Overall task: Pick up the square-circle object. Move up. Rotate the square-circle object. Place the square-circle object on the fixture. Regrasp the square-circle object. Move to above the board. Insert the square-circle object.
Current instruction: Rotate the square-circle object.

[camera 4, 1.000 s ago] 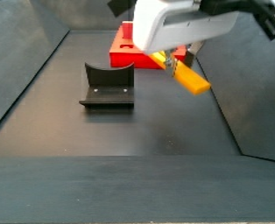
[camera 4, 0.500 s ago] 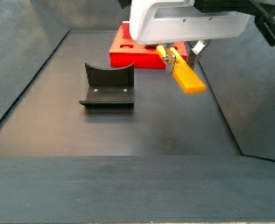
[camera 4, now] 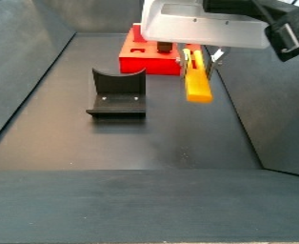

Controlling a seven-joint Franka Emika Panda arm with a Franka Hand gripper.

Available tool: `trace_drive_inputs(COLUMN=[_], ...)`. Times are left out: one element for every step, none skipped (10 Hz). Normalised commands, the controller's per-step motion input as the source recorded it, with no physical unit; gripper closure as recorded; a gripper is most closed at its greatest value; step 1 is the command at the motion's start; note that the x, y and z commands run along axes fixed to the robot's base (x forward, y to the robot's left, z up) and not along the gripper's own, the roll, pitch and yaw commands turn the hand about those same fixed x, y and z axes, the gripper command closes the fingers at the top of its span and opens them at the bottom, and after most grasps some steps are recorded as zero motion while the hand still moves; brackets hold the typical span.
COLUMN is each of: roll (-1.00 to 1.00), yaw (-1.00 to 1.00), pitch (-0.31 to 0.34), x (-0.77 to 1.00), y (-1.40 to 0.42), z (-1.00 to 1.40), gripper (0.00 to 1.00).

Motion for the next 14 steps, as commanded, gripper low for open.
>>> trace_drive_inputs(roll=[0.0, 0.0, 0.0, 0.0, 0.0, 0.0, 0.0, 0.0, 0.0, 0.0, 0.0, 0.0, 0.0, 0.0], yaw=[-1.0, -1.0, -1.0, -1.0, -1.0, -1.0, -1.0, -1.0, -1.0, -1.0, -1.0, -1.0, -1.0, -1.0], pitch=[-0.004, -0.004, -0.004, -0.004, -0.004, -0.004, -0.004, -0.004, -0.004, -0.005, -0.005, -0.005, -0.005, -0.005], x=[0.03, 0.03, 0.03, 0.03, 0.03, 0.03, 0.03, 0.03, 0.03, 0.03, 0.03, 0.03, 0.03, 0.03], y=[0.02, 0.02, 0.02, 0.02, 0.02, 0.02, 0.02, 0.02, 0.02, 0.02, 0.02, 0.02, 0.02, 0.02], z=[-0.01, -0.01, -0.01, -0.01, -0.01, -0.01, -0.01, -0.01, -0.01, -0.01, -0.01, -0.01, -0.01, -0.01], gripper=[1.0, 1.0, 1.0, 1.0, 1.0, 1.0, 1.0, 1.0, 1.0, 1.0, 1.0, 1.0, 1.0, 1.0])
